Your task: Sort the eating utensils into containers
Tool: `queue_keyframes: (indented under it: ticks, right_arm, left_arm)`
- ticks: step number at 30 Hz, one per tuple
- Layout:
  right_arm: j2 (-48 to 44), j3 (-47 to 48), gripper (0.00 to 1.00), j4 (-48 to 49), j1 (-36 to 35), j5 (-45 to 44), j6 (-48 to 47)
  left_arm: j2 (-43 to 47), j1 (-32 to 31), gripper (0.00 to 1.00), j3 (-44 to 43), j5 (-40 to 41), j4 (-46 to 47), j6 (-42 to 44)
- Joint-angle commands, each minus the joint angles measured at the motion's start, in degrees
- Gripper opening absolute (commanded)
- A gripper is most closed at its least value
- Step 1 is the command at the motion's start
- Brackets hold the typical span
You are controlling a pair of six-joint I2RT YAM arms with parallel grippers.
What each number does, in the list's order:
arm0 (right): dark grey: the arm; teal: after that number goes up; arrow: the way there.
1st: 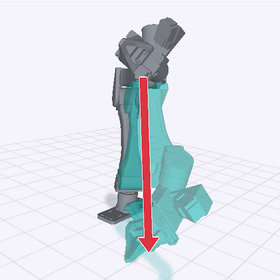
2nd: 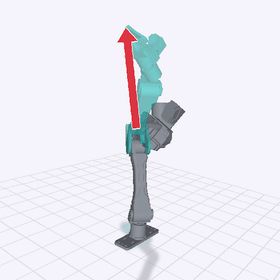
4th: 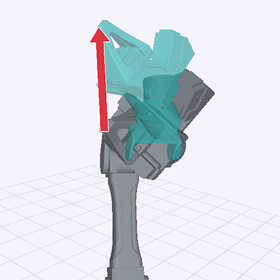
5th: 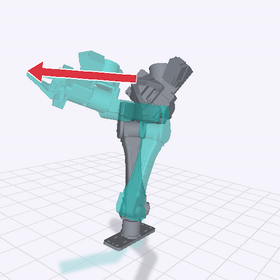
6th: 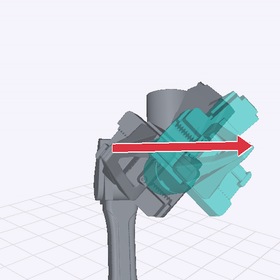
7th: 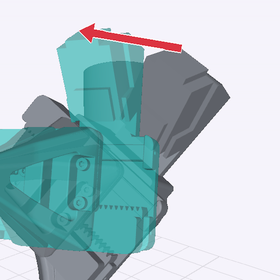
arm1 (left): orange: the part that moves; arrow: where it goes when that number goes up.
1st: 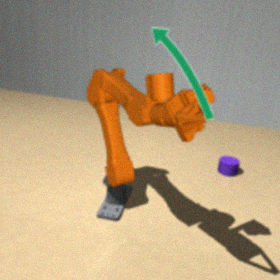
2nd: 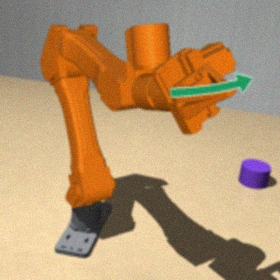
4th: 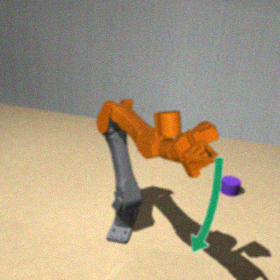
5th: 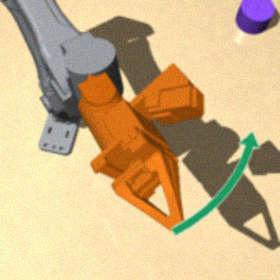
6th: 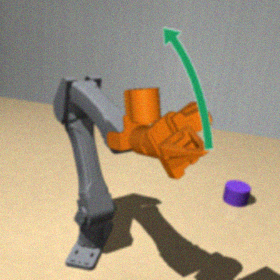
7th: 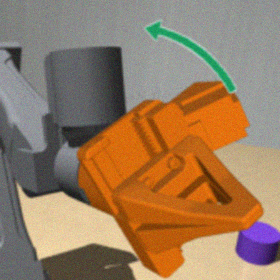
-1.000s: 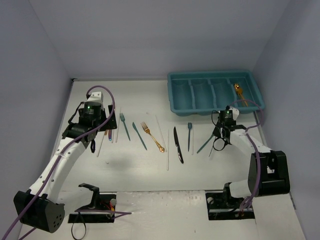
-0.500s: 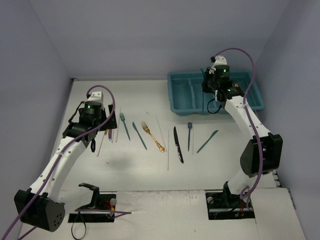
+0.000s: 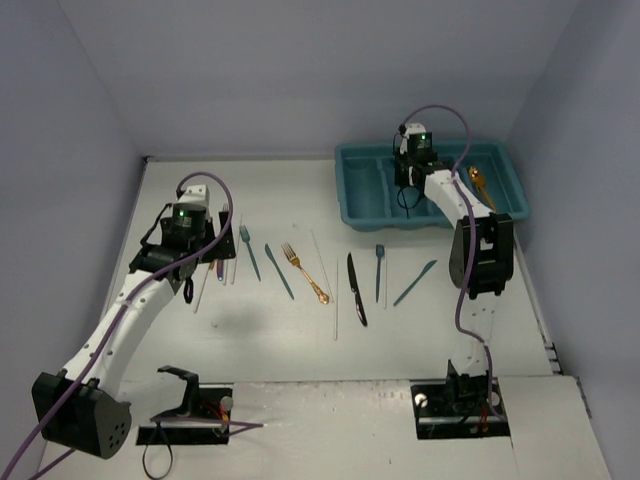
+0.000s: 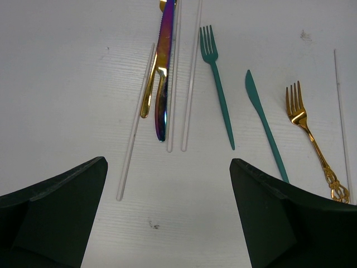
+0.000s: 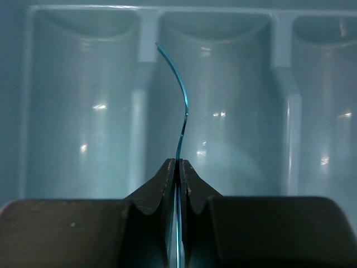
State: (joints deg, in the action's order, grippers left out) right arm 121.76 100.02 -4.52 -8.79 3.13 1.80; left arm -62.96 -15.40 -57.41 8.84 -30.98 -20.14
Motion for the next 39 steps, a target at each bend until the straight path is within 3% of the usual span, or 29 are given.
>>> queue_keyframes:
  ticks: [1, 5, 10, 16, 27, 31, 35, 39]
  right_arm:
    - [0.4, 4.5, 0.08, 3.1, 0.6, -1.9, 2.4]
    - [1.6, 6.4, 0.23, 3.1, 0.6, -2.9, 2.5]
    - [-0.5, 5.8, 0.36, 3.0, 0.3, -3.4, 2.6]
    - [-14.0, -3.9, 0.36, 2.9, -3.2, -7.9, 4.5]
    - [-38.1, -34.1, 0.42, 2.3, -15.8, -16.8, 19.0]
    - [-40.5, -43.3, 0.42, 2.5, -18.3, -19.5, 24.8]
    - [-39.3, -46.4, 0.41, 2.6, -20.0, -18.3, 27.7]
    - [-36.0, -47.6, 0.32, 3.7, -21.1, -17.9, 29.4]
  left_arm:
    - [0.4, -0.1, 0.9, -0.9, 0.4, 2.6, 0.6]
    - [0.6, -0.1, 0.9, -0.8, 0.4, 2.6, 0.6]
    - [1.0, -0.2, 0.9, -0.9, 0.5, 2.6, 0.6]
    - [1.6, -0.2, 0.9, -1.0, 0.4, 2.6, 0.6]
    - [2.9, -0.1, 0.9, -1.3, -0.2, 2.3, 0.5]
    - [3.3, -0.1, 0.9, -1.2, 0.0, 2.3, 0.5]
    - [3.4, -0.1, 0.9, -1.1, -0.1, 2.3, 0.5]
    - [3.4, -0.1, 0.9, -1.2, -0.1, 2.3, 0.5]
